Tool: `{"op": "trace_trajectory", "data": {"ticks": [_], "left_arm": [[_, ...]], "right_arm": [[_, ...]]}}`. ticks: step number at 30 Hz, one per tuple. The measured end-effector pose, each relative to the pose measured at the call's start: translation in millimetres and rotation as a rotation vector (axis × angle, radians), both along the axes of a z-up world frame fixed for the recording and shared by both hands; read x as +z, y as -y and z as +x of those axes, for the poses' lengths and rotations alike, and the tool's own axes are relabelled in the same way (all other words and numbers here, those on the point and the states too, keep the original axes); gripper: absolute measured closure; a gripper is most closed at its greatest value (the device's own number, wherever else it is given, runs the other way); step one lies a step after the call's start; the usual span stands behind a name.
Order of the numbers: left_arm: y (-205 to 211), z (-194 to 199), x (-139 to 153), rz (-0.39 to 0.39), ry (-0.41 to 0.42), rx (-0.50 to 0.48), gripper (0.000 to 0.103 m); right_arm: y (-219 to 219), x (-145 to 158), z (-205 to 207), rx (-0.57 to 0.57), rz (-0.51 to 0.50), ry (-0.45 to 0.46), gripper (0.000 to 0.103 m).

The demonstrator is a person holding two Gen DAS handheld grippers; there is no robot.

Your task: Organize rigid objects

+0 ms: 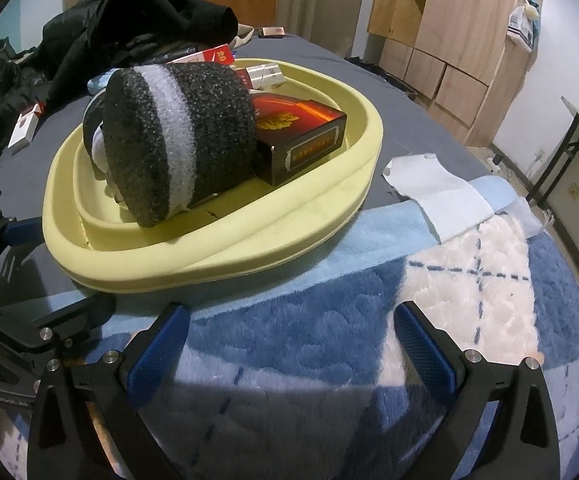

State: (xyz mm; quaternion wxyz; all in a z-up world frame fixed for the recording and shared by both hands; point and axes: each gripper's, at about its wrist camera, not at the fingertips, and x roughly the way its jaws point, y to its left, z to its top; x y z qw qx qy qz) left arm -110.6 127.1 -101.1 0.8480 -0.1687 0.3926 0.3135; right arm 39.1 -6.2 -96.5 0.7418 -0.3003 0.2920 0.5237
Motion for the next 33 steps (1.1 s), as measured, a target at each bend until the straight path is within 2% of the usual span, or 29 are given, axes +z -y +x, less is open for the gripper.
{"op": "trace_trajectory", "data": {"ticks": [7,33], "left_arm": [[-1.3,-3.0,1.1,-0.012,0.011,-0.001,0.000],[3.1,-1.1,0.4,0.022,0.011,-0.002,0.000]], "right_arm": [[1.4,0.2,0.4,-0.001,0.000,-0.001,0.000],[1.8,0.5,0.9,-0.001,0.001,-0.001,0.000]]}}
